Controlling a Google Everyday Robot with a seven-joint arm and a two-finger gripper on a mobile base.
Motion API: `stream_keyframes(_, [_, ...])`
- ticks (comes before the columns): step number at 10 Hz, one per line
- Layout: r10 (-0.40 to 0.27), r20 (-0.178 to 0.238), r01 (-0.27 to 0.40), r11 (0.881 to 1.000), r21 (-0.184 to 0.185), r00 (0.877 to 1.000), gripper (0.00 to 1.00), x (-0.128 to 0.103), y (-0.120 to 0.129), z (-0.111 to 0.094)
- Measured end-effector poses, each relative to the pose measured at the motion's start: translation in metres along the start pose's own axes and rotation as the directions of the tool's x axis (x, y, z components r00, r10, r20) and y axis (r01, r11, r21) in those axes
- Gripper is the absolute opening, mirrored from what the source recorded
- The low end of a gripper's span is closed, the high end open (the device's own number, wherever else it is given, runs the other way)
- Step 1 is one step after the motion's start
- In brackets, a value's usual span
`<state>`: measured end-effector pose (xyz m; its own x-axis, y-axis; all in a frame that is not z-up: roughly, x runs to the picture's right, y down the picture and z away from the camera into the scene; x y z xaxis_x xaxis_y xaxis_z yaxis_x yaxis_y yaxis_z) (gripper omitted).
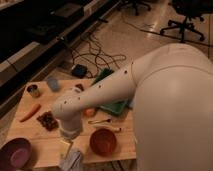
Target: Place grapes in red bowl
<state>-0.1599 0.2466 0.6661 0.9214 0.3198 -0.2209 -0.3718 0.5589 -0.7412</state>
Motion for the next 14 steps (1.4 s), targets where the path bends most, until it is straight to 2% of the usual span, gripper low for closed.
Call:
stream_keyframes(13, [0.001,-0.001,-0.001,1.000,0.002,1.000,0.80,-0.0005,-0.0011,-0.0008])
stream_keyframes(14, [0.003,-0.020,-0.002,1.000,0.011,1.000,0.80,-0.0017,-0.0031,-0.0010])
